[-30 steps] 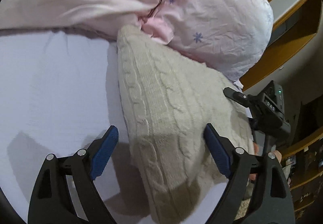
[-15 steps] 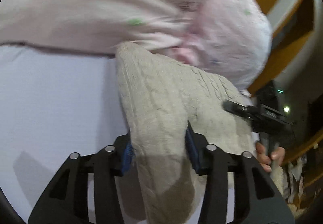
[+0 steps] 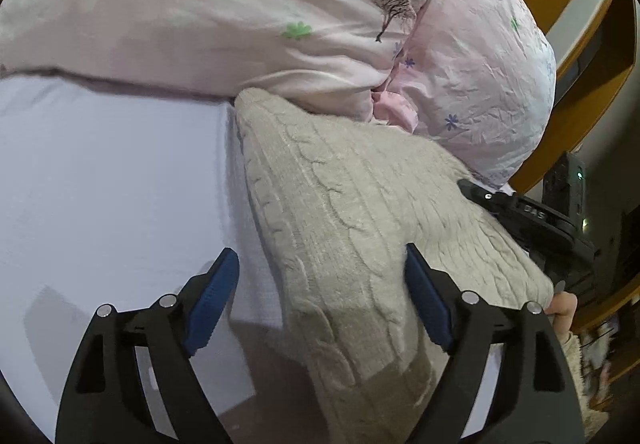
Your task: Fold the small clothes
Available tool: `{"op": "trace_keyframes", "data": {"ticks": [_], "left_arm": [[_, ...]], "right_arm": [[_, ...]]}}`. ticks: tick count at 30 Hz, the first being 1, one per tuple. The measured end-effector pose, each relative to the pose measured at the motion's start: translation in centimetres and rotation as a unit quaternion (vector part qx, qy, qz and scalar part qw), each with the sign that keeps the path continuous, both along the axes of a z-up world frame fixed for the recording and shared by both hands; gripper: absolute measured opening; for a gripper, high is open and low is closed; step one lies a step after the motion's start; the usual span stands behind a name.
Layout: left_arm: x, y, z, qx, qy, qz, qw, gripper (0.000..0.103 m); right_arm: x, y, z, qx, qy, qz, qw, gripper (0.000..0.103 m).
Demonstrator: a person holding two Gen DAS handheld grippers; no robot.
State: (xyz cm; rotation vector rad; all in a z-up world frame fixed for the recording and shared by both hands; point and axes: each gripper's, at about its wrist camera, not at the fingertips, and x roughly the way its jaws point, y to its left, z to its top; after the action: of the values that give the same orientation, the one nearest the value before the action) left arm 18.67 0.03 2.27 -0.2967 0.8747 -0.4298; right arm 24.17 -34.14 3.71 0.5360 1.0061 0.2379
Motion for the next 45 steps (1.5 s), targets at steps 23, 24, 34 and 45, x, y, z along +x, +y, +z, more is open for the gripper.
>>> {"op": "trace_keyframes", "data": {"ticks": [23, 24, 34, 45], "left_arm": [[-10.0, -2.3, -1.6, 0.238, 0.019, 0.033, 0.9704, 0.102], [-10.0, -2.2, -1.6, 0.237, 0.019, 0.035, 0.9708, 0.102], [-10.2, -2.2, -1.8, 0.233, -0.003, 0.044, 0.9716, 0.102], [-10.2, -2.2, -1.9, 0.232, -0.002, 0.043, 0.9716, 0.102]], "right_arm": [[-15.6, 7.8, 3.7, -0.204, 0.033, 0.012, 0.978, 0.101], [-15.3, 8.5, 3.3, -0.199, 0.042, 0.008, 0.979, 0.1], [-15.7, 10.8, 2.1, -0.272, 0.063, 0.013, 0.96, 0.101], [-15.7, 10.8, 2.2, -0.269, 0.06, 0.028, 0.961, 0.101]]}}
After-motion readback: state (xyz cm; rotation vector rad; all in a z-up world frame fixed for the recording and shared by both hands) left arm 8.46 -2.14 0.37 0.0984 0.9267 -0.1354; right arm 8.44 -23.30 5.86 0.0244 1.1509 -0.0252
